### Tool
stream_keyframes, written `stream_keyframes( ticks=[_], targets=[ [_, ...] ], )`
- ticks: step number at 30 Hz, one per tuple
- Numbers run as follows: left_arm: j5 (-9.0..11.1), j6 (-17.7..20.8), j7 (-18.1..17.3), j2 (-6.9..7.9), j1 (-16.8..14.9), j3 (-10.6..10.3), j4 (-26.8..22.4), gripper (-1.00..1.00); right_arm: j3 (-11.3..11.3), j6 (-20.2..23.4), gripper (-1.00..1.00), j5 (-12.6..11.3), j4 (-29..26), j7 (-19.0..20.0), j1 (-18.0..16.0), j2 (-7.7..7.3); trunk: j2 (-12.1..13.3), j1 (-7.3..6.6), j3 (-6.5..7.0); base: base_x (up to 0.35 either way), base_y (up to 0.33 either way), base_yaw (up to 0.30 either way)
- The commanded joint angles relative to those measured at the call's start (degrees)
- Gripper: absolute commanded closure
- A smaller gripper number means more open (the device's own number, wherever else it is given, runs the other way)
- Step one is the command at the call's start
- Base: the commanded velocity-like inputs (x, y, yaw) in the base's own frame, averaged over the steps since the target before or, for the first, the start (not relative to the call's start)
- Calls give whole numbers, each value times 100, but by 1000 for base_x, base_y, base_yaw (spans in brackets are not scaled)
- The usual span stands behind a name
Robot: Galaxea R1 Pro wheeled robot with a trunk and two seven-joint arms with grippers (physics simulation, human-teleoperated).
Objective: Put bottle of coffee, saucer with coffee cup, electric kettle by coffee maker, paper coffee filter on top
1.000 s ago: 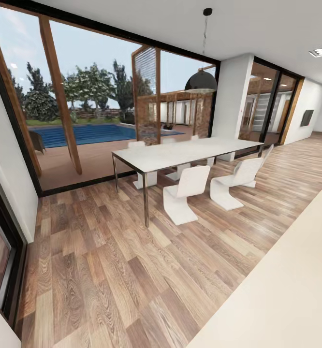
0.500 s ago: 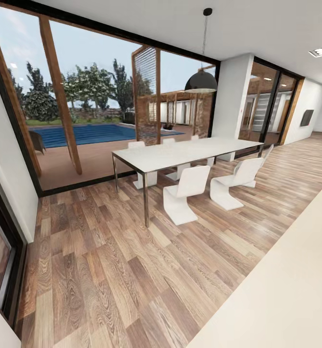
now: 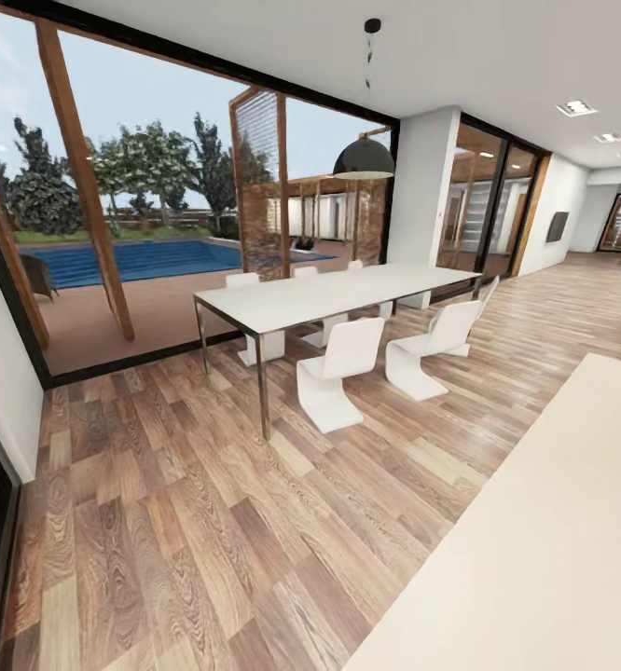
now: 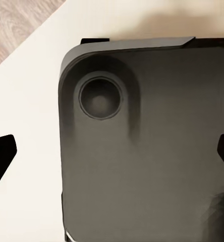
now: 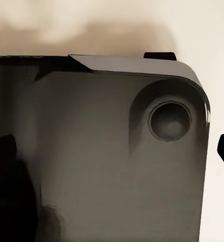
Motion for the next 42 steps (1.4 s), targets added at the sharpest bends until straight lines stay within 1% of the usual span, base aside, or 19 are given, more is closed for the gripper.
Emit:
stream_keyframes(
  ticks=[1, 19, 42],
  targets=[
    [8, -16, -2, -6, 0, -1, -1, -100, -3, -14, -100, 0, 0, 1, -2, 1, -2, 0, -5, 0, 0, -261],
    [20, -15, 7, -15, 0, 32, 8, -100, -12, -13, -100, 0, 0, -15, -2, -2, -2, 0, -5, 0, 0, -263],
    [18, -14, -3, -6, 0, 25, 8, -100, -12, -20, -100, 0, -9, -17, -2, -6, -2, 0, -5, 0, 0, -264]
  ],
)
